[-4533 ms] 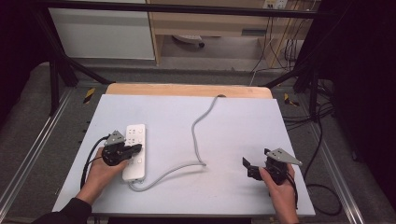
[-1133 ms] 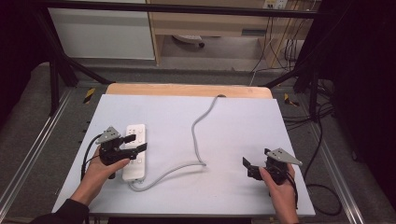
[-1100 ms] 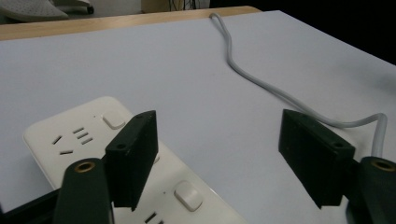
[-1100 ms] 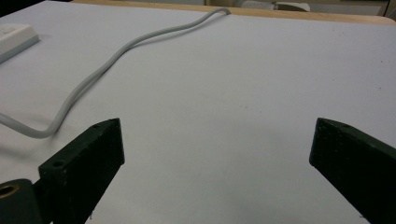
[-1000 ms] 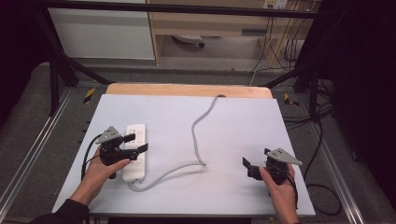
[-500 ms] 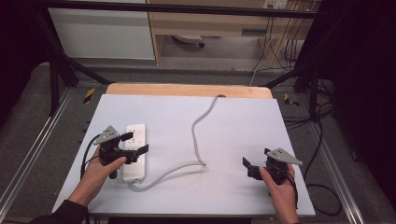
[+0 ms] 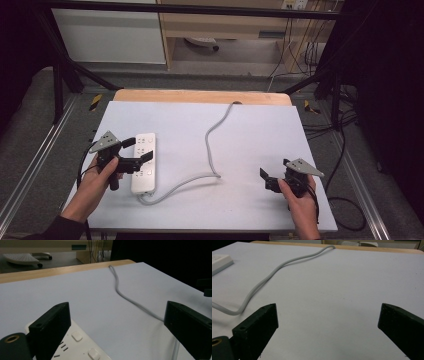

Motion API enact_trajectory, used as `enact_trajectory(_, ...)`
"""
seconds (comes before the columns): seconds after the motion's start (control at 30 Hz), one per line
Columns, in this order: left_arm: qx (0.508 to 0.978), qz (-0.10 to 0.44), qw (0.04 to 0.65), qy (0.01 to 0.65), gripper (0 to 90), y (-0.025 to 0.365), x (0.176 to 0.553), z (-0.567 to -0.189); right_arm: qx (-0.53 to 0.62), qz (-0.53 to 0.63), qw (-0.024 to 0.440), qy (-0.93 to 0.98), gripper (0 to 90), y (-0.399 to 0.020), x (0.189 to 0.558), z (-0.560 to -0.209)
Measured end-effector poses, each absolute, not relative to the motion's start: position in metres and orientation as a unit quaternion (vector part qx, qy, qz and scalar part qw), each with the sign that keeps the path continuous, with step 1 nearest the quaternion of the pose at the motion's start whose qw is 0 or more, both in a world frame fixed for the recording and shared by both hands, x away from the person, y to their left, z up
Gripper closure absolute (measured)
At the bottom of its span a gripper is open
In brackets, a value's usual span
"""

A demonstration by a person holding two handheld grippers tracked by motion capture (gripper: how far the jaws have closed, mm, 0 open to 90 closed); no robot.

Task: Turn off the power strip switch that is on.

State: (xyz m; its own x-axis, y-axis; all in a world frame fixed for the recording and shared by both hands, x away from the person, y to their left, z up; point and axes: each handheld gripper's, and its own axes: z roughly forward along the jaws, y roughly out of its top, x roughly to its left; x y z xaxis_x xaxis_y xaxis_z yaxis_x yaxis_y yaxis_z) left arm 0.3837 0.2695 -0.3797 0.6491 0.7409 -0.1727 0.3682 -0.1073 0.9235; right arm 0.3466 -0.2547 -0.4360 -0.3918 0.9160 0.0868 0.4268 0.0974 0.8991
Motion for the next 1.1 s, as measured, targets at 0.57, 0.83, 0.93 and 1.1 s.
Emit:
enact_trajectory(0.57,0.715,0.176,0.548,0.396,6.9,0.295,0.364,-0.372,0.485,0.465,0.263,0.692,3.4,-0.255,0.346,-0.436)
enact_trajectory(0.83,0.711,0.185,0.541,0.41,7.1,0.316,0.354,-0.377,0.485,0.465,0.263,0.693,3.4,-0.254,0.347,-0.436)
enact_trajectory(0.93,0.711,0.19,0.537,0.413,7.1,0.324,0.35,-0.379,0.485,0.465,0.263,0.693,3.4,-0.254,0.347,-0.436)
enact_trajectory(1.1,0.705,0.195,0.535,0.422,7.5,0.336,0.346,-0.382,0.485,0.464,0.263,0.693,3.4,-0.254,0.347,-0.436)
